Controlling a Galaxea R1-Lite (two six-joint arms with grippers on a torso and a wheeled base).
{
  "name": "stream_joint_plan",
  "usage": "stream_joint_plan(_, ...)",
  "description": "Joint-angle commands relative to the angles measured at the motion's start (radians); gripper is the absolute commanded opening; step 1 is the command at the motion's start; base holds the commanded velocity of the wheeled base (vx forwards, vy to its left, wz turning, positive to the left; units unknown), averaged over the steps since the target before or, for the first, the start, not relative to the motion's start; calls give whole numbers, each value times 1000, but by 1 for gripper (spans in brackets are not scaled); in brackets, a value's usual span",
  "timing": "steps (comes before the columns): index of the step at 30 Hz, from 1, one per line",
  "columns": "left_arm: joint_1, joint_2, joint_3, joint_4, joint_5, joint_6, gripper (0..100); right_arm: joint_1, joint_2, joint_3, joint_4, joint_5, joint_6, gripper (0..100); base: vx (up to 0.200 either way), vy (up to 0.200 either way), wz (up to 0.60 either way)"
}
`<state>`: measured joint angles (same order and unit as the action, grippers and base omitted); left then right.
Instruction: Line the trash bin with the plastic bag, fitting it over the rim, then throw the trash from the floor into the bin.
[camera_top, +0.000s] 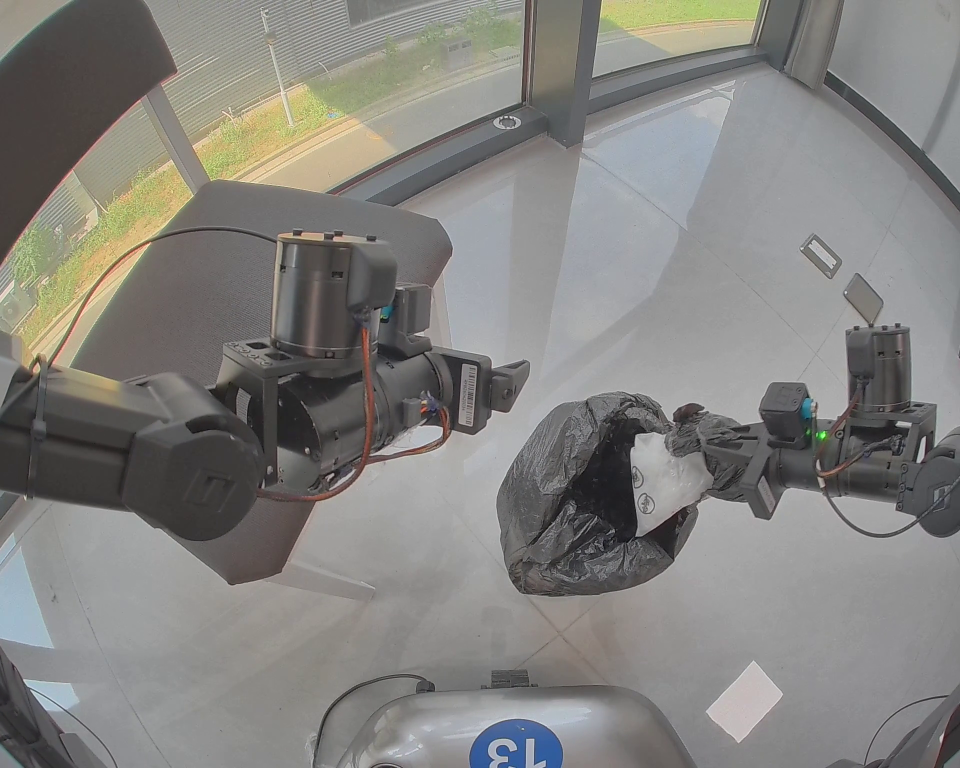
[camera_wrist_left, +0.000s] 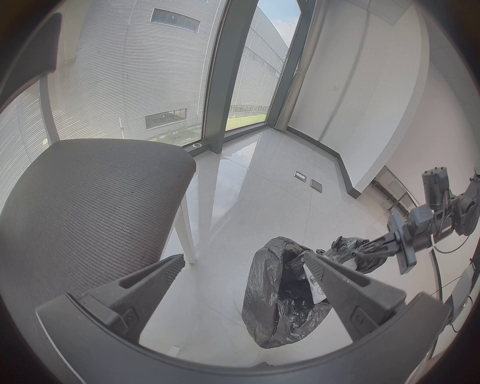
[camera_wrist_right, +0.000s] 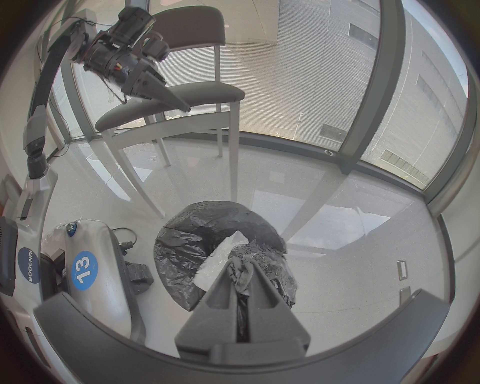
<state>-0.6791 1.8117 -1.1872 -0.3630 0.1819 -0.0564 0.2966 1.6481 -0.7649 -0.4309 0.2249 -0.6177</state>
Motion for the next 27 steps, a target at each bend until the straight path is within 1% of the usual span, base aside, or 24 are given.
stream_joint_plan(1, 7, -18, 9, -1, 1, 0, 100, 35, 81, -7, 0, 1, -1, 0, 0, 0, 0)
stream_joint_plan(3, 10, -18, 9, -1, -1, 0, 100, 53, 133, -28, -3, 1, -1, 0, 0, 0, 0)
stream_joint_plan(11, 10, -17, 9, -1, -1, 0, 100, 115, 206, -103, -2, 1, 7, 0, 0, 0, 0)
stream_joint_plan(19, 10, -14, 9, -1, -1, 0, 100, 130, 262, -108, -3, 1, 7, 0, 0, 0, 0)
stream_joint_plan(23, 10, -6, 8, -4, -1, 0, 100, 156, 306, -152, -2, 1, 18, 0, 0, 0, 0)
stream_joint_plan(26, 7, -6, 8, -14, -1, 0, 100, 154, 305, -160, 3, 1, 19, 0, 0, 0, 0)
stream_joint_plan(27, 7, -6, 9, -14, -2, 0, 100, 151, 305, -157, 3, 1, 19, 100, 0, 0, 0)
